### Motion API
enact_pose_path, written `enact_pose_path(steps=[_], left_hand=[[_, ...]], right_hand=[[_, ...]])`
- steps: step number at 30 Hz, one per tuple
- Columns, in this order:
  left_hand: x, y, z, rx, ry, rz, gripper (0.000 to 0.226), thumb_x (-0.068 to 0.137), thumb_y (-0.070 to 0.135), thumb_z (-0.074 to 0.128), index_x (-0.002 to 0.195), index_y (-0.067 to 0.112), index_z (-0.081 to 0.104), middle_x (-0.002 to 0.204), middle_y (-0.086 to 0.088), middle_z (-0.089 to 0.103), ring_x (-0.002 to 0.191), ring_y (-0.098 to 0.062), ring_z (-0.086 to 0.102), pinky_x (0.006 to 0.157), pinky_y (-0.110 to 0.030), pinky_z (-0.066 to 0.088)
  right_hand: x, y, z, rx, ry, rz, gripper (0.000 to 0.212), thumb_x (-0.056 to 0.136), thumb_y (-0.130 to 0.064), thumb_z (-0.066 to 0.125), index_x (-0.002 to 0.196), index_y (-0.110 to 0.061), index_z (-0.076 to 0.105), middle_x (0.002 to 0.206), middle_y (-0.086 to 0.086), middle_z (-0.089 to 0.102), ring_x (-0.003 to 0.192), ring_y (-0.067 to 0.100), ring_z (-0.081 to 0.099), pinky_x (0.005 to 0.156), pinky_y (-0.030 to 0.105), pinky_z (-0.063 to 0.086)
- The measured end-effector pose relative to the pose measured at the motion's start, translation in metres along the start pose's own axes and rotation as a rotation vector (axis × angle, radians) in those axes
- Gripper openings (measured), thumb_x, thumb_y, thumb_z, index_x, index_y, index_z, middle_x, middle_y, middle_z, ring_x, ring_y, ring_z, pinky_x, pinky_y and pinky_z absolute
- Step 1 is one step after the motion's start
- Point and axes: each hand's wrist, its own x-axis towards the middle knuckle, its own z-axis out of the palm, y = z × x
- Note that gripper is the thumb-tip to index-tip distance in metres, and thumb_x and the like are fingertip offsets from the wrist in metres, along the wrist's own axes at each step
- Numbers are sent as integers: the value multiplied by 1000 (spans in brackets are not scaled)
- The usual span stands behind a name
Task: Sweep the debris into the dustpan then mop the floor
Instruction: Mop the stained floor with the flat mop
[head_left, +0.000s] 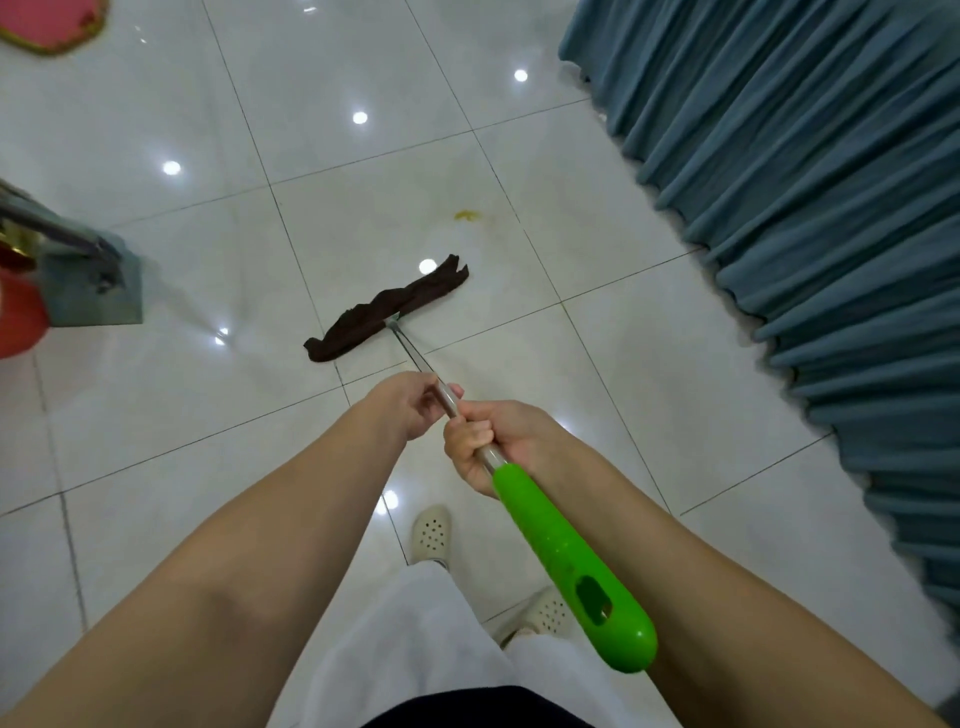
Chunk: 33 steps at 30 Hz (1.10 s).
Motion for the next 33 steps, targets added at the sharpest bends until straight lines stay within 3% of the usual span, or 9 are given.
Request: enact_pose_path(steps=[3, 5, 7, 13, 20, 23, 27, 33], left_hand=[[-9, -28, 16, -1, 1, -10, 22, 96, -1, 34, 79, -3, 47, 57, -15, 60, 57, -17, 58, 43, -19, 52], [-14, -53, 31, 0, 8, -5, 21, 96, -1, 34, 79, -3, 47, 68, -17, 57, 63, -19, 55, 37, -21, 50], [-19, -81, 49, 2, -2, -5, 22, 97, 0, 34, 79, -2, 46, 69, -17, 56, 64, -20, 55, 40, -23, 53], [-32, -176, 114, 50, -50, -17, 17, 97, -1, 36, 82, -2, 45, 41, -15, 59, 62, -23, 56, 63, -26, 54], [-49, -268, 186, 121, -121, -56, 18, 98, 3, 38, 83, -4, 46, 72, -20, 57, 62, -24, 59, 71, -28, 51], [-57, -298, 216, 172, -153, -102, 19, 99, 5, 39, 83, -4, 46, 68, -21, 61, 62, -25, 61, 73, -31, 51], [-65, -326, 243, 195, -210, -163, 20, 99, 4, 39, 81, -5, 45, 44, -19, 61, 64, -27, 59, 77, -35, 50], [-61, -335, 260, 187, -215, -181, 20, 98, 4, 43, 82, -6, 47, 47, -19, 62, 53, -26, 65, 78, -35, 51]], right_hand=[[-16, 2, -30, 15, 13, 10, 23, 99, -9, 45, 85, -27, 51, 46, 4, 46, 23, 8, 35, 26, 11, 30], [-31, 4, -55, 18, 17, 14, 24, 98, -8, 44, 85, -25, 53, 45, 4, 45, 24, 8, 35, 26, 11, 31], [-50, 4, -85, 6, 28, 27, 24, 98, -8, 44, 80, -20, 54, 46, 4, 43, 24, 8, 35, 26, 12, 32], [-115, 3, -184, 42, 53, 24, 23, 95, -10, 49, 74, -17, 49, 44, 5, 42, 25, 8, 35, 28, 10, 32], [-191, 7, -277, 183, 57, -75, 18, 92, -3, 47, 77, -10, 52, 50, 4, 38, 25, 9, 35, 27, 11, 32], [-220, 9, -305, 259, 52, -129, 13, 80, 4, 48, 79, -8, 53, 57, 1, 34, 25, 8, 34, 26, 10, 31], [-242, 12, -335, 305, 66, -152, 20, 95, -4, 43, 80, -11, 54, 64, -3, 30, 25, 8, 33, 26, 10, 31], [-251, 0, -350, 247, 77, -138, 15, 94, -8, 48, 86, -17, 55, 57, 1, 35, 25, 8, 33, 25, 11, 30]])
